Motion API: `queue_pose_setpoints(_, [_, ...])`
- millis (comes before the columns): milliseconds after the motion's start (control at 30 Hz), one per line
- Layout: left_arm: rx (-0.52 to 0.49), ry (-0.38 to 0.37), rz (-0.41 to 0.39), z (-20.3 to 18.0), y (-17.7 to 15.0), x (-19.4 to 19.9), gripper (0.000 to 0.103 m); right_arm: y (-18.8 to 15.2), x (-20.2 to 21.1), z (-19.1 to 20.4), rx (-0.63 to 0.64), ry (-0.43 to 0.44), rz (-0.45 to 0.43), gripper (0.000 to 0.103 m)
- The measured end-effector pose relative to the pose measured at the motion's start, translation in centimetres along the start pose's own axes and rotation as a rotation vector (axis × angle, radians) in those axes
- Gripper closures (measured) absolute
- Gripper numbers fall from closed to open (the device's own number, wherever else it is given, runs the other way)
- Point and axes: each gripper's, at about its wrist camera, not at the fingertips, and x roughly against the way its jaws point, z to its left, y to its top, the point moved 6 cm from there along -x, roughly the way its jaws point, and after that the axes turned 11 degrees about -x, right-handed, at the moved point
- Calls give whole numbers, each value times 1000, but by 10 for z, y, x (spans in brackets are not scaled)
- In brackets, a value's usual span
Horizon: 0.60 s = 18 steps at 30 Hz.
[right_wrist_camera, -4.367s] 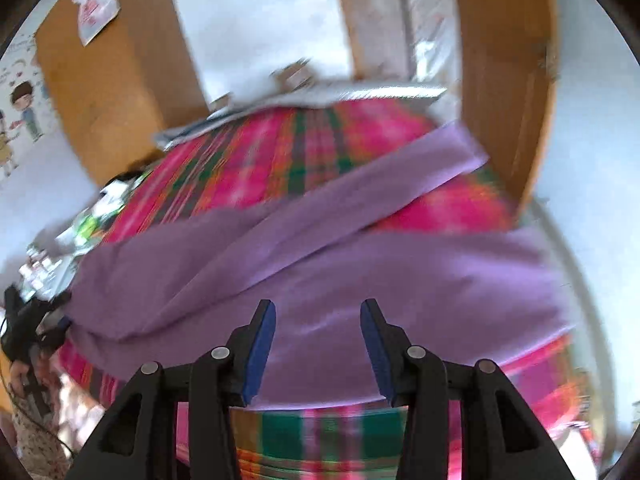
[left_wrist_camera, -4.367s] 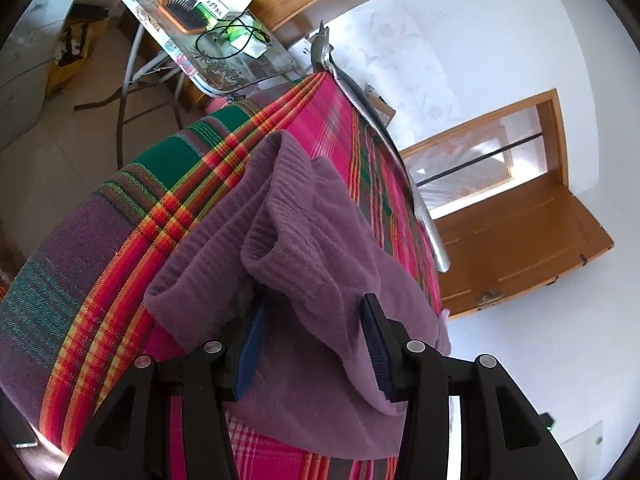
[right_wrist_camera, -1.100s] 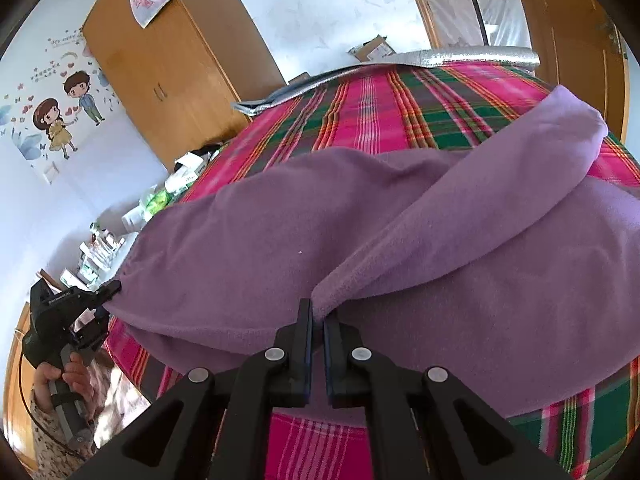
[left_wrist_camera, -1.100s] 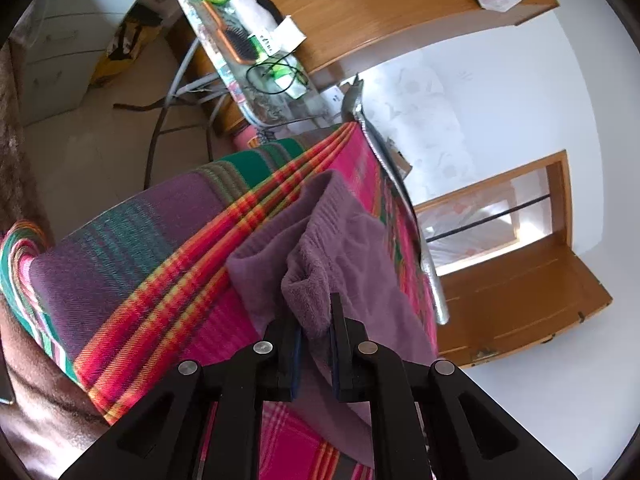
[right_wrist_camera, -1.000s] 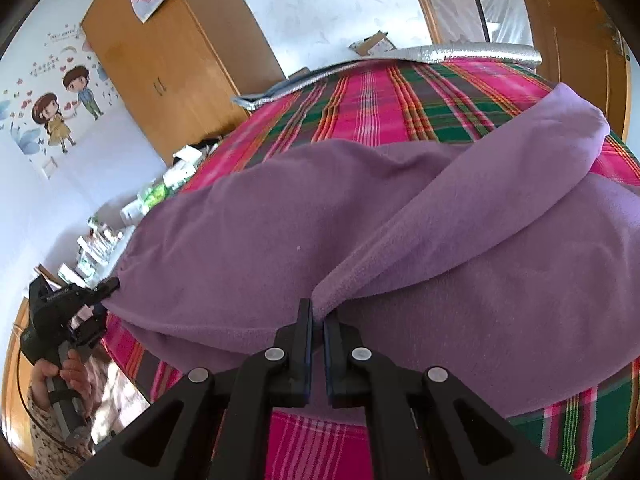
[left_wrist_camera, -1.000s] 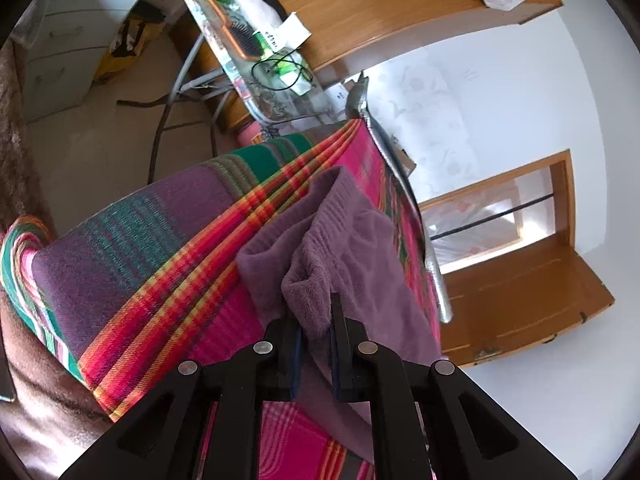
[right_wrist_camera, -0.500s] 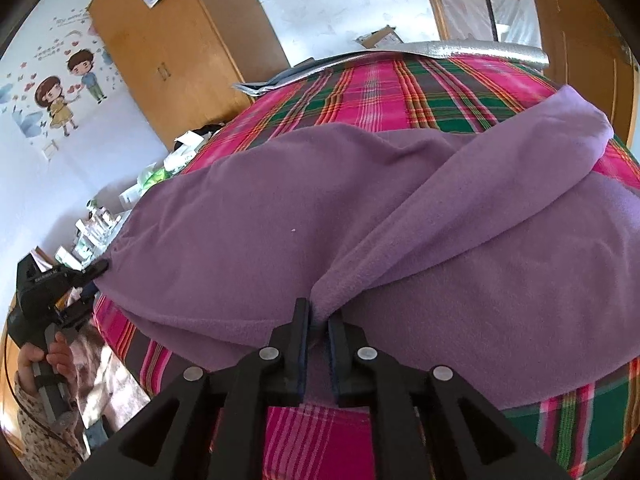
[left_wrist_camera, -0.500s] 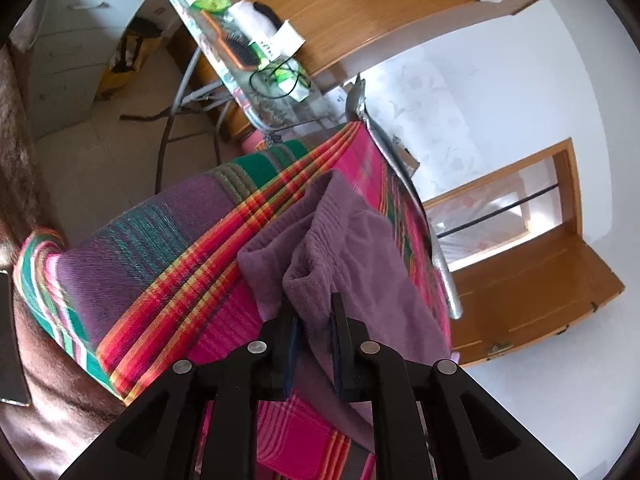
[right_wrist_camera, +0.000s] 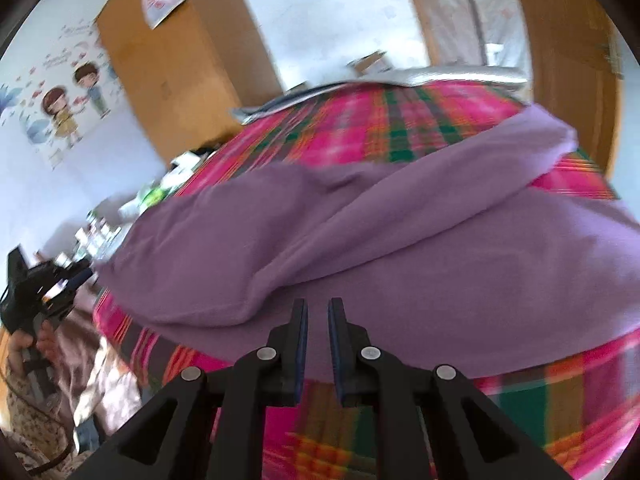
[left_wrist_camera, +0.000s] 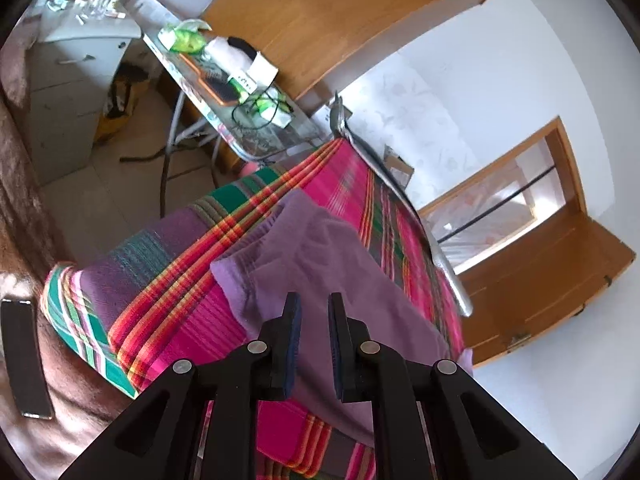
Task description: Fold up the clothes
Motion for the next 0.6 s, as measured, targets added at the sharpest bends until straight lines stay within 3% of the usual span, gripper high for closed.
queue_pose_setpoints(167, [3, 28, -18, 2, 1, 13, 91, 15, 17, -41, -102, -56, -72, 91])
queue_pose_setpoints(267, [-33, -3, -8, -12, -2, 9, 91, 25, 20, -58, -133, -89, -92, 91])
queue_pose_setpoints(600, [-318, -215, 172, -117, -28, -61, 84, 70, 42, -107, -163, -204, -114, 89])
